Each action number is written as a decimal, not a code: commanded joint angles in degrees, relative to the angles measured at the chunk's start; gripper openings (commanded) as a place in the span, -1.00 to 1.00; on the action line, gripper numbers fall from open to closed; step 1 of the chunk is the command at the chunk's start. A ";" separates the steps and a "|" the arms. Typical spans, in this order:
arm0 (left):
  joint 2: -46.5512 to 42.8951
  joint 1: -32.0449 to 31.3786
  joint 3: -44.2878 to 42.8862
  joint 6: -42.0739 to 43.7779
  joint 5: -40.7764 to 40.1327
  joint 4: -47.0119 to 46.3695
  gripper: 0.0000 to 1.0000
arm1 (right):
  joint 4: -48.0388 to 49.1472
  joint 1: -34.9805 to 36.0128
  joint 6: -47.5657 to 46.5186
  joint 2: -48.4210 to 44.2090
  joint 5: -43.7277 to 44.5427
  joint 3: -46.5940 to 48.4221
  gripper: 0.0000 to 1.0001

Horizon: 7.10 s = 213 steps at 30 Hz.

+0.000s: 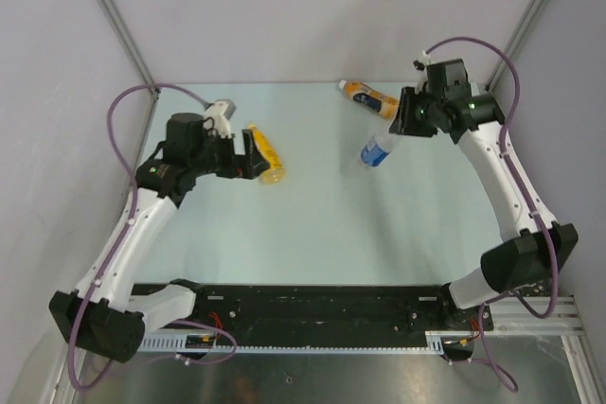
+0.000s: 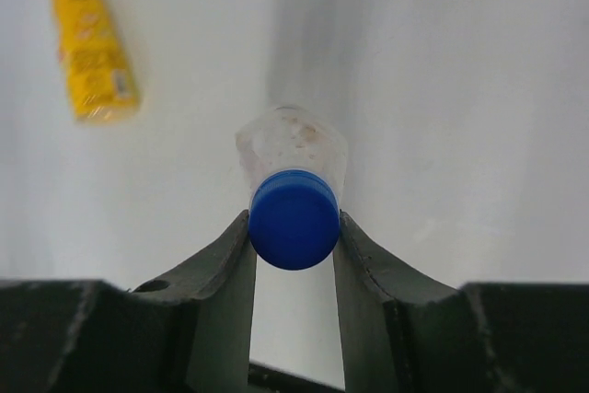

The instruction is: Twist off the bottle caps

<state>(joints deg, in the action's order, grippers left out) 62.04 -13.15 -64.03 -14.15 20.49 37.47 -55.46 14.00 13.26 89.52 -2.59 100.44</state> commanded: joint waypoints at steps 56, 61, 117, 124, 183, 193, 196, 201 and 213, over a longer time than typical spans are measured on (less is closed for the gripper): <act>8.73 -23.85 7.29 16.98 4.54 -11.55 0.95 | 21.49 2.83 12.96 -5.76 -52.47 -22.27 -1.00; 8.23 -23.88 7.65 17.03 4.86 -11.55 0.78 | 23.08 1.64 14.08 -6.29 -53.27 -22.23 -1.00; 1.77 -40.41 4.36 15.00 -48.56 -9.14 -0.58 | 31.96 1.94 25.01 -16.76 -26.11 -22.22 0.94; 7.99 -47.62 0.13 15.58 -64.47 -7.03 -0.70 | 32.87 2.78 25.77 -17.11 -26.72 -22.22 0.84; 16.89 -54.36 -3.55 15.73 -74.01 -6.36 -1.00 | 41.04 5.74 33.15 -9.16 -25.71 -23.89 -1.00; 14.62 -54.29 -5.14 13.72 -64.97 -6.51 -1.00 | 50.18 6.16 32.45 -17.17 -23.20 -30.30 -1.00; 13.94 -54.27 -6.07 12.57 -60.68 -6.47 -1.00 | 52.12 6.16 31.00 -18.86 -24.87 -30.91 -1.00; 11.67 -54.00 -7.64 11.66 -51.53 -6.61 -1.00 | 54.63 6.30 28.41 -21.84 -28.85 -32.08 -1.00; 4.74 -53.54 -9.07 15.01 -21.57 -8.53 -1.00 | 62.38 6.11 20.56 -29.91 -42.59 -34.31 -1.00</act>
<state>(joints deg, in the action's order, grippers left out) 69.17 -65.34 -70.74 -4.32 -22.61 33.17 1.17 18.94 37.45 61.67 -34.20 66.54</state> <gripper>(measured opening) 0.623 0.387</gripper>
